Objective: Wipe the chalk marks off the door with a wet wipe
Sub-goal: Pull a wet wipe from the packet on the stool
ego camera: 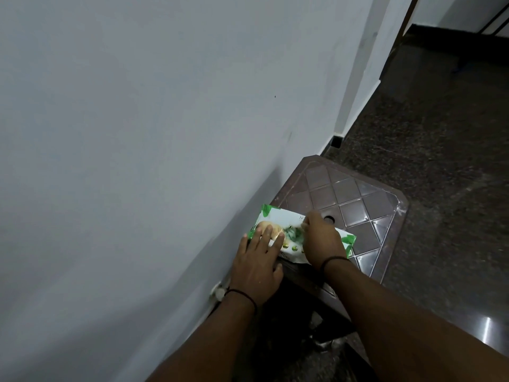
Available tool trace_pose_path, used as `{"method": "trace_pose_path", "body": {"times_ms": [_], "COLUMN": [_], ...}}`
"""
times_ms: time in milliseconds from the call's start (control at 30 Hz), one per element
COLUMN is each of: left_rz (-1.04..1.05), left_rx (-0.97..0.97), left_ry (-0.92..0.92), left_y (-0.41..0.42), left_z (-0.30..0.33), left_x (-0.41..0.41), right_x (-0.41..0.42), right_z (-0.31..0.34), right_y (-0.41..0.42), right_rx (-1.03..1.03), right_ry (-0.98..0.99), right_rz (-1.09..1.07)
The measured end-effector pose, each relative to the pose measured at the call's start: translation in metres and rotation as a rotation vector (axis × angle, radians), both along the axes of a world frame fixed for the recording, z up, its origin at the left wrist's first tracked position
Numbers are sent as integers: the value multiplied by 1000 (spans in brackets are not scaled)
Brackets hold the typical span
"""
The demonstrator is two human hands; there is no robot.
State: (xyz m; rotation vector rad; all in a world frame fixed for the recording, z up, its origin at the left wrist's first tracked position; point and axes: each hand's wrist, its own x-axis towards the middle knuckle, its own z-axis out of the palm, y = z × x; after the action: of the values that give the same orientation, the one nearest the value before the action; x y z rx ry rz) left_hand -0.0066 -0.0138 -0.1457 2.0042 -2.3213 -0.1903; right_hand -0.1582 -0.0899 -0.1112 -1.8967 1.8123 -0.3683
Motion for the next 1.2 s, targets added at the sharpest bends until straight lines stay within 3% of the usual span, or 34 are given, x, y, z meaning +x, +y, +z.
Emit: {"method": "trace_pose_path", "body": {"times_ms": [133, 300, 400, 500, 600, 667, 767, 833, 967, 1067, 1133, 1200], "left_rz": [3, 7, 22, 32, 49, 50, 27, 21, 12, 15, 12, 20], "left_rx": [-14, 2, 16, 59, 69, 49, 41, 52, 82, 117, 132, 157], "left_ry": [1, 17, 17, 3, 5, 29, 32, 26, 3, -21, -36, -42], "left_y": [1, 4, 7, 10, 9, 6, 3, 2, 5, 10, 13, 14], "left_z": [3, 6, 7, 7, 13, 18, 24, 25, 24, 25, 26, 29], "left_x": [-1, 0, -1, -4, -8, -10, -14, -17, -20, -21, -21, -21], "right_x": [-5, 2, 9, 14, 12, 9, -4, -13, -19, -16, -14, -9], "right_z": [-5, -1, 12, 30, 44, 49, 41, 37, 27, 28, 32, 36], "right_y": [2, 4, 1, -3, -4, -5, 0, 6, 15, 15, 12, 12], "right_rx": [-7, -66, 78, 365, 498, 420, 95, -9, 48, -43, -106, -91], "right_ry": [-94, -401, -843, -1317, -1484, -1327, -538, -235, -30, 79, -6, -263], "right_rz": [-19, -311, -493, -562, -534, -520, -378, -287, -58, -40, -85, -178]}}
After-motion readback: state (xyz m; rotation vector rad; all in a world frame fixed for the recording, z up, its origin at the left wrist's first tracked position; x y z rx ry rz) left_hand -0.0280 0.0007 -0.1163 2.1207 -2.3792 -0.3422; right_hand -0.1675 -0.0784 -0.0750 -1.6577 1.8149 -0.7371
